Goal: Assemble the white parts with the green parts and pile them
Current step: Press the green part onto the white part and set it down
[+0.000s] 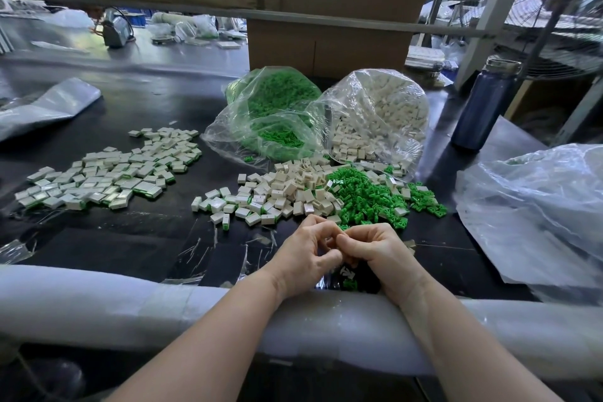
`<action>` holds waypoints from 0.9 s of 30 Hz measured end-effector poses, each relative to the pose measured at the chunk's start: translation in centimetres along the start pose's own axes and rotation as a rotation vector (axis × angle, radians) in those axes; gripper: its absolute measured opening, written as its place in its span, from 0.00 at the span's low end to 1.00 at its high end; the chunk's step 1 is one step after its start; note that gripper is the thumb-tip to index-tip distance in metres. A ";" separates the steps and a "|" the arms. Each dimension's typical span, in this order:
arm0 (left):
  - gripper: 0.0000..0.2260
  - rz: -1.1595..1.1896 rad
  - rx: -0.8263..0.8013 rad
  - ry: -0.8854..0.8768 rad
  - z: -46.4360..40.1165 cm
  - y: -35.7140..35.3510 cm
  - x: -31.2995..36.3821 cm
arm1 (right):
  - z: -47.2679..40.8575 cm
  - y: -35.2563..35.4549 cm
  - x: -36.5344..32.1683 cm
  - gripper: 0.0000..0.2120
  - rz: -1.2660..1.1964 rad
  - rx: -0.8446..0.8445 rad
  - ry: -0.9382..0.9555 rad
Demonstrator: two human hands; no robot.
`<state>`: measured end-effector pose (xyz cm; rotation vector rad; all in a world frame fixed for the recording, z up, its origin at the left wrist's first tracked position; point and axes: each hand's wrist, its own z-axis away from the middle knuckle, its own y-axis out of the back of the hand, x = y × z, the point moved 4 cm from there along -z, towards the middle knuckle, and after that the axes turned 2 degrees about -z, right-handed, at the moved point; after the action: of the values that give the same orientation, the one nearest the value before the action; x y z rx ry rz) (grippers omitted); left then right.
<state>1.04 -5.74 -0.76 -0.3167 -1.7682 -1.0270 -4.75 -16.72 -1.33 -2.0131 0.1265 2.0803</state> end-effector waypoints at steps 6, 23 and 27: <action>0.06 -0.025 0.005 0.000 0.0 0.0 0.0 | 0.0 -0.1 -0.1 0.07 0.000 0.025 -0.009; 0.06 0.051 0.022 -0.007 0.2 0.2 0.6 | 0.1 -0.1 -0.1 0.08 -0.045 -0.057 -0.015; 0.05 0.026 0.012 -0.005 0.2 0.1 0.7 | 0.1 0.1 0.1 0.06 -0.030 -0.029 -0.021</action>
<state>0.65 -5.65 -0.13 -0.3341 -1.7696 -0.9982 -4.83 -16.79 -1.39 -1.9966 0.0631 2.0959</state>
